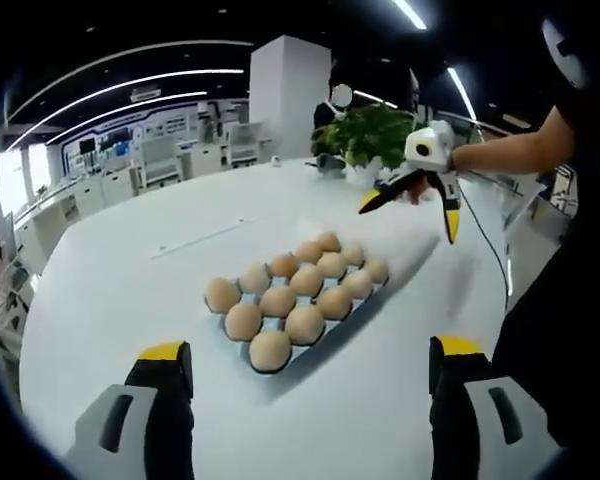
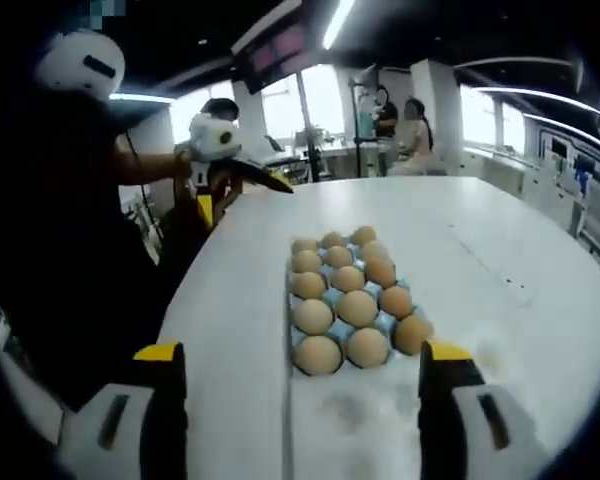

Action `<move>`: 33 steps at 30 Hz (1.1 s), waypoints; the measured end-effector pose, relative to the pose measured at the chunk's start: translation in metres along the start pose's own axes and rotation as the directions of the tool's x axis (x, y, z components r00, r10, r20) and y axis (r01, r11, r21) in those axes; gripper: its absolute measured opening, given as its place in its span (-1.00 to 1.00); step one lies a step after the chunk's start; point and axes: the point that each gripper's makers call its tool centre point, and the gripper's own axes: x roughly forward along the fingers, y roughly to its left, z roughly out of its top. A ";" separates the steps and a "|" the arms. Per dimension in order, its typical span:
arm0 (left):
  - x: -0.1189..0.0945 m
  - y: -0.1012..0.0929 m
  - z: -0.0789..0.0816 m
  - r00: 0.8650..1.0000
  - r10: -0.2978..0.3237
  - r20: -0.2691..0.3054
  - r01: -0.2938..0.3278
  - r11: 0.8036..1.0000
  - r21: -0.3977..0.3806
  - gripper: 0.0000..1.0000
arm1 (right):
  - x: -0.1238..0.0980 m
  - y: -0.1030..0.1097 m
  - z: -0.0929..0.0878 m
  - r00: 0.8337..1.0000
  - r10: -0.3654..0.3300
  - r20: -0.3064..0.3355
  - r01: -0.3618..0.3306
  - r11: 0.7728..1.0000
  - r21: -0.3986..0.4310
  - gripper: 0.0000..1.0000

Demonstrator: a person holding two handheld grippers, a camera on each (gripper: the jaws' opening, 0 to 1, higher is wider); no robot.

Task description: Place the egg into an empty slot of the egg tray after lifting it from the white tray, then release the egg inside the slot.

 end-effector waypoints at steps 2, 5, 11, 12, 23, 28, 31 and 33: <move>-0.003 -0.009 0.004 0.999 -0.032 0.011 0.032 0.999 0.025 1.00 | 0.000 0.014 0.004 1.000 0.004 0.002 -0.004 1.000 -0.016 1.00; -0.006 -0.018 0.006 0.998 -0.067 0.012 0.066 0.996 0.063 1.00 | 0.000 0.034 0.012 1.000 0.002 0.010 -0.001 0.999 -0.034 0.98; -0.020 -0.032 0.010 0.989 -0.145 0.036 0.139 0.983 0.120 1.00 | 0.000 0.069 0.021 0.999 -0.039 0.019 0.040 0.998 -0.041 0.96; -0.022 -0.035 0.010 0.986 -0.163 0.040 0.157 0.980 0.123 1.00 | 0.000 0.072 0.022 0.999 -0.043 0.020 0.044 0.998 -0.041 0.96; -0.046 -0.067 0.006 0.951 -0.307 0.036 0.295 0.936 0.193 1.00 | 0.001 0.124 0.022 0.984 -0.171 0.046 0.173 0.985 -0.027 0.94; -0.043 -0.089 0.005 0.950 -0.308 0.042 0.293 0.932 0.214 1.00 | -0.014 0.137 0.013 0.985 -0.169 0.046 0.171 0.984 -0.045 0.94; -0.043 -0.105 0.005 0.952 -0.304 0.038 0.291 0.934 0.206 1.00 | -0.024 0.140 0.013 0.983 -0.169 0.075 0.172 0.984 -0.035 0.93; -0.043 -0.116 0.006 0.949 -0.313 0.044 0.297 0.932 0.209 1.00 | -0.029 0.143 0.013 0.982 -0.166 0.091 0.170 0.985 -0.041 0.93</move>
